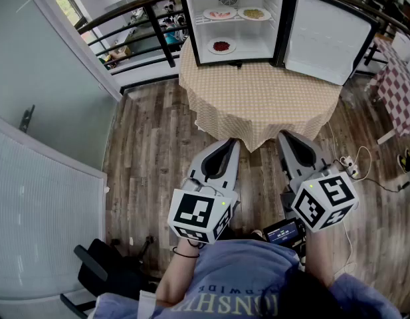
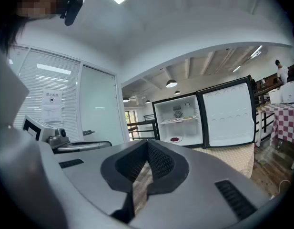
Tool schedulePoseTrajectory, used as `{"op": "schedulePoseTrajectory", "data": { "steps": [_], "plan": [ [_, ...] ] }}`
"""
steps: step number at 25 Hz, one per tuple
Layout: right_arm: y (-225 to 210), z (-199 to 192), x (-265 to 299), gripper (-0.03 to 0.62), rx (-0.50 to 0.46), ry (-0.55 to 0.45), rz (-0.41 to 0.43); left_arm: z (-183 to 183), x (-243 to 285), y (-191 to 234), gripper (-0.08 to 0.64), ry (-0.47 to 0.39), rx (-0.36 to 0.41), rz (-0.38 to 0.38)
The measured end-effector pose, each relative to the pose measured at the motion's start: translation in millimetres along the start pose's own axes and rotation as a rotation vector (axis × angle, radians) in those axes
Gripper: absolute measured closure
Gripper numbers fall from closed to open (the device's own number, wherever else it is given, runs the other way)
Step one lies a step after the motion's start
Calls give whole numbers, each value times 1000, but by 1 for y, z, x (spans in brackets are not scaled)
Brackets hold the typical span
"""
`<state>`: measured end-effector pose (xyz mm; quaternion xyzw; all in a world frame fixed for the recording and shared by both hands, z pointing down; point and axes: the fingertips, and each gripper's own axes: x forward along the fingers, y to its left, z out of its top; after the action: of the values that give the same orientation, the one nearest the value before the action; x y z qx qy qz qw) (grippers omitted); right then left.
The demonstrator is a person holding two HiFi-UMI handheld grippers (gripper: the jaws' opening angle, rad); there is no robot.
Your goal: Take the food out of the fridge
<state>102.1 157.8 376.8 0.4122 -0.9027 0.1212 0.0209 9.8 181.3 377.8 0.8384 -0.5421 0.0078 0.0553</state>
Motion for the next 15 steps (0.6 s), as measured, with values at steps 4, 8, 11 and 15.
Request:
{"op": "schedulePoseTrajectory", "data": {
  "steps": [4, 8, 11, 15],
  "plan": [
    [6, -2, 11, 575, 11, -3, -14, 0, 0, 12, 541, 5, -3, -9],
    [11, -4, 27, 575, 14, -2, -29, 0, 3, 32, 541, 16, -3, -14],
    [8, -7, 40, 575, 24, 2, -51, -1, 7, 50, 541, 17, -5, -19],
    [14, -8, 60, 575, 41, -7, -63, -2, 11, 74, 541, 21, -4, -36]
  ]
}}
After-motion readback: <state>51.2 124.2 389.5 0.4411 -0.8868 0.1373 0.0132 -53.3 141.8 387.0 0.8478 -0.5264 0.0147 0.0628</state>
